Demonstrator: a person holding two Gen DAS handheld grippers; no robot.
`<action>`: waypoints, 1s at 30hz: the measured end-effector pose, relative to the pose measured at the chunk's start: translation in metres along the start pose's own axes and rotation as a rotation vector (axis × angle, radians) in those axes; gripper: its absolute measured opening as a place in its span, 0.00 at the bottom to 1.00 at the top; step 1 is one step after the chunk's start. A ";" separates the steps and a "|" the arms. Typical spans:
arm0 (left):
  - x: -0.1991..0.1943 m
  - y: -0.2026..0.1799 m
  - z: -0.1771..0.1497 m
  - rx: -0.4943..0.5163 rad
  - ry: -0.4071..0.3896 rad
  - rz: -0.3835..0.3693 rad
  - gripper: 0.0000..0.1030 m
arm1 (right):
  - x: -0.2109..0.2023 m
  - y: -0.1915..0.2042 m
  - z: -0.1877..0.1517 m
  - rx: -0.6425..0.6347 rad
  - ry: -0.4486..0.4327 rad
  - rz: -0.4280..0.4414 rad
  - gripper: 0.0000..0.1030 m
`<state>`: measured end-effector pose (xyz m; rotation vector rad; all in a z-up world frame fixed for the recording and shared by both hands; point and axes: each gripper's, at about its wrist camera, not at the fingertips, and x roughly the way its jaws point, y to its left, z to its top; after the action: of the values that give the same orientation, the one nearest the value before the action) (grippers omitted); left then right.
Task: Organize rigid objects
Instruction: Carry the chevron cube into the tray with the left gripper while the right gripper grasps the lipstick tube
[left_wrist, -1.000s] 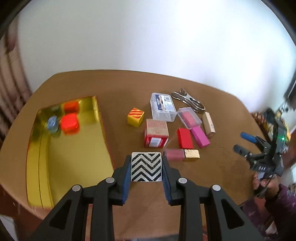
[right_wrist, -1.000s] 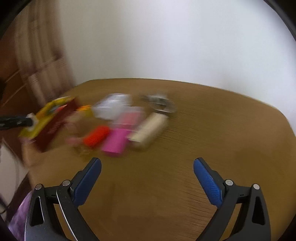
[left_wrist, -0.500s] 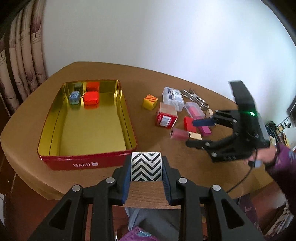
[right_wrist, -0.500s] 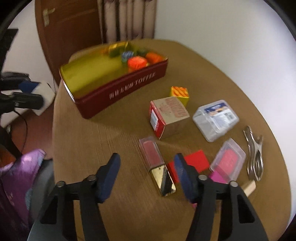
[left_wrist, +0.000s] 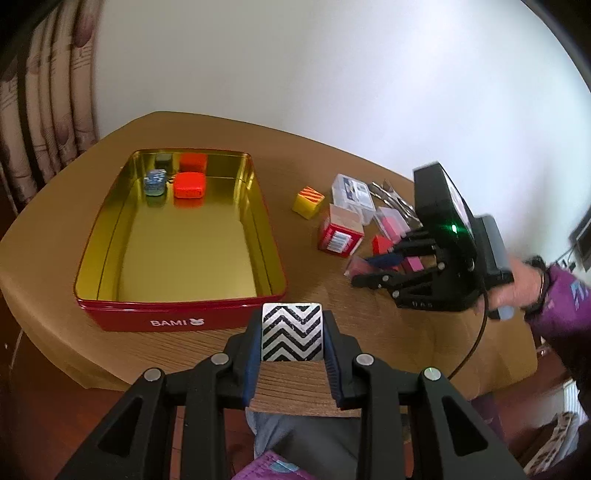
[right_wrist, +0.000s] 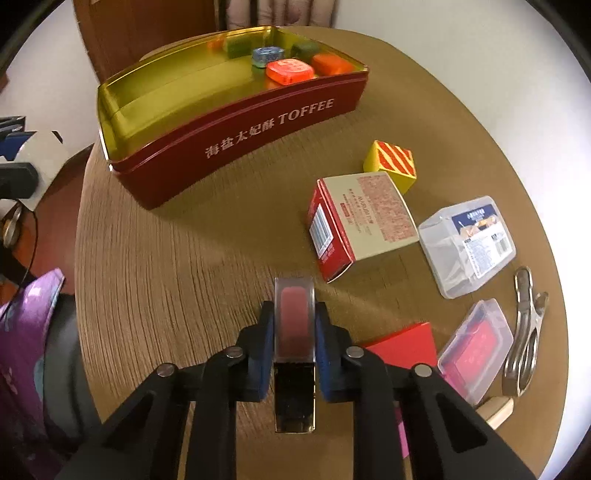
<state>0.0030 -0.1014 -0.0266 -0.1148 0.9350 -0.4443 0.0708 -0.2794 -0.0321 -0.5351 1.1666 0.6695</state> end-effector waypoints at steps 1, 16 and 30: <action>-0.002 0.002 0.001 -0.012 -0.004 -0.005 0.29 | 0.000 0.000 0.000 0.017 -0.004 0.001 0.18; 0.045 0.039 0.117 -0.007 0.059 0.087 0.29 | -0.072 -0.008 -0.089 0.517 -0.400 0.260 0.18; 0.159 0.063 0.165 -0.048 0.176 0.216 0.29 | -0.076 -0.023 -0.105 0.563 -0.414 0.282 0.18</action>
<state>0.2362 -0.1263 -0.0661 -0.0173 1.1188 -0.2343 0.0005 -0.3832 0.0078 0.2413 0.9817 0.6170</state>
